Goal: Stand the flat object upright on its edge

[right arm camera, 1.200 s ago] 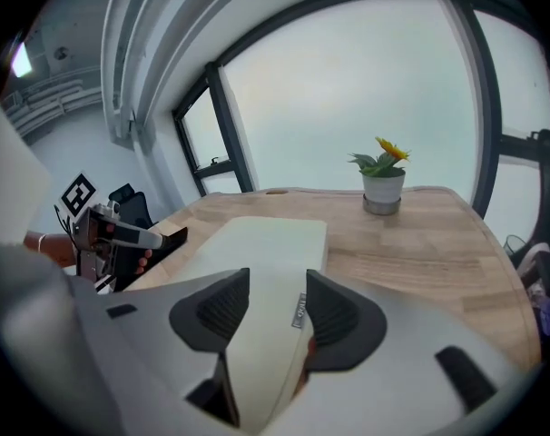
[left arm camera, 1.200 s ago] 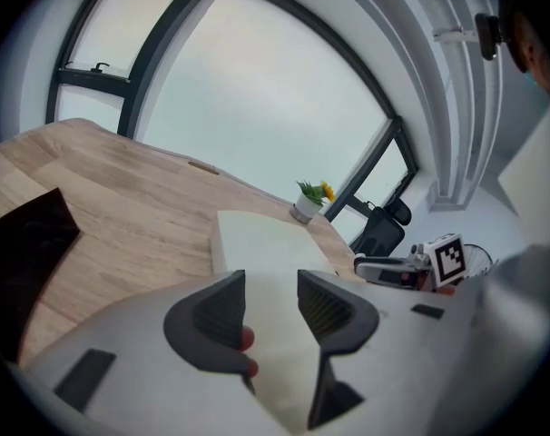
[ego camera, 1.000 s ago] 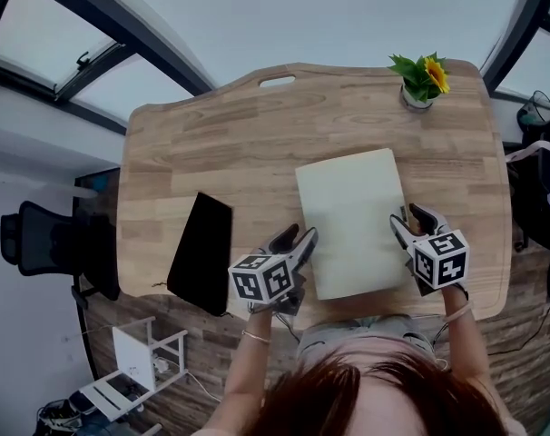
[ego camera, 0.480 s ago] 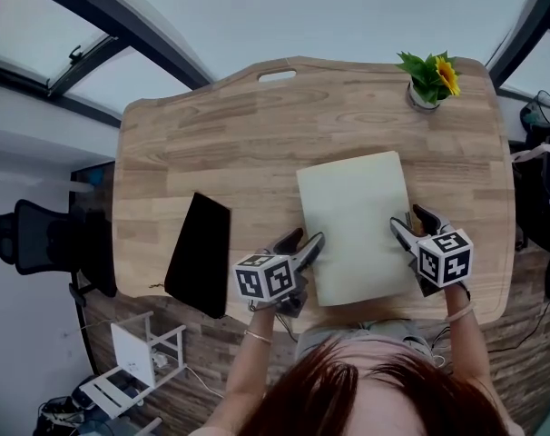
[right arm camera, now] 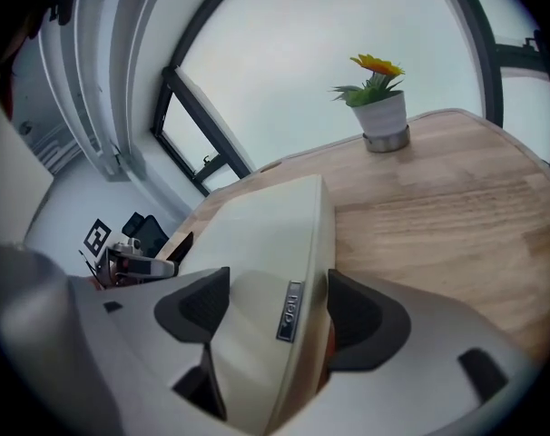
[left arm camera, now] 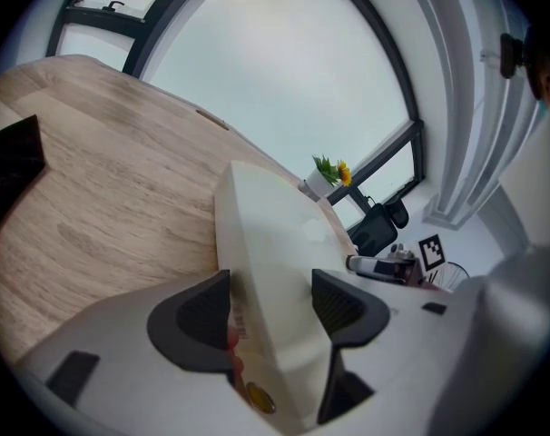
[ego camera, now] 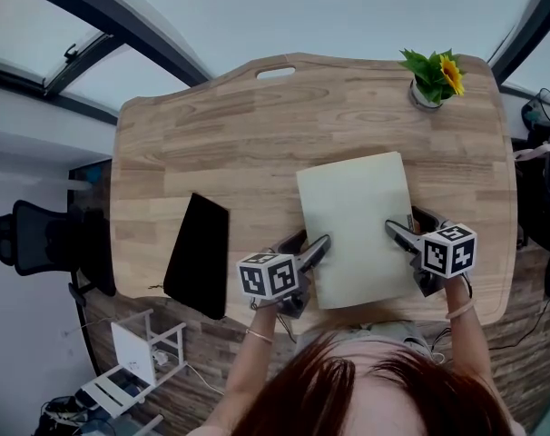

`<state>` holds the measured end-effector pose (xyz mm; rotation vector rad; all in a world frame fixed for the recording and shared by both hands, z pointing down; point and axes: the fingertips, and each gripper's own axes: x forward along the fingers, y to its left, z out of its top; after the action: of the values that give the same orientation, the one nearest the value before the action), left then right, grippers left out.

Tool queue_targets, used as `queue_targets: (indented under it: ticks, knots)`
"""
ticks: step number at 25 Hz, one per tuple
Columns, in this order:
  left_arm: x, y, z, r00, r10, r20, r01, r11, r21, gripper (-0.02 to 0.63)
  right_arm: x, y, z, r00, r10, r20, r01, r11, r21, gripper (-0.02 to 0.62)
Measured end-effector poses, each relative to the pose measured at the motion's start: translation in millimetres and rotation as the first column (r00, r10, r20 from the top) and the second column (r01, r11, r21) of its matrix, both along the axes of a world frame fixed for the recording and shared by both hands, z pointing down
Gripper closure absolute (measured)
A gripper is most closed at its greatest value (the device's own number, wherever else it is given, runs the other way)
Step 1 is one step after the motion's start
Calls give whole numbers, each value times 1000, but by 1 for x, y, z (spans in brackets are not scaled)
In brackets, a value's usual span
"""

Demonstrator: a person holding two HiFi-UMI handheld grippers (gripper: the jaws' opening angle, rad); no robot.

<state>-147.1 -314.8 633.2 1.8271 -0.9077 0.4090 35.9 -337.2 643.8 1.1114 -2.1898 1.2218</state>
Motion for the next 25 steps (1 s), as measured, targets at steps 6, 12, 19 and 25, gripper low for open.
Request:
queue_targets:
  ticks: [6,12,19,25]
  knots:
    - [0,1,9,1000,-7,-16,7,999,-33,333,-3,-1,7,1000,-10,7,10,999,-32,239]
    - [1,1,15,1000,4,-24,-5,999,-46,325,-3,0,15,998,7,65,-1,996,-90,227]
    - [1,0,14,1000,-2,-1,2,999,-43,325,-4,1,17,995,28,95,-19,995,-98,230]
    - [2,0,14,1000,-15,10,15,999,-49,325,-3,1,16,996,33,88,-25,995,-94,240]
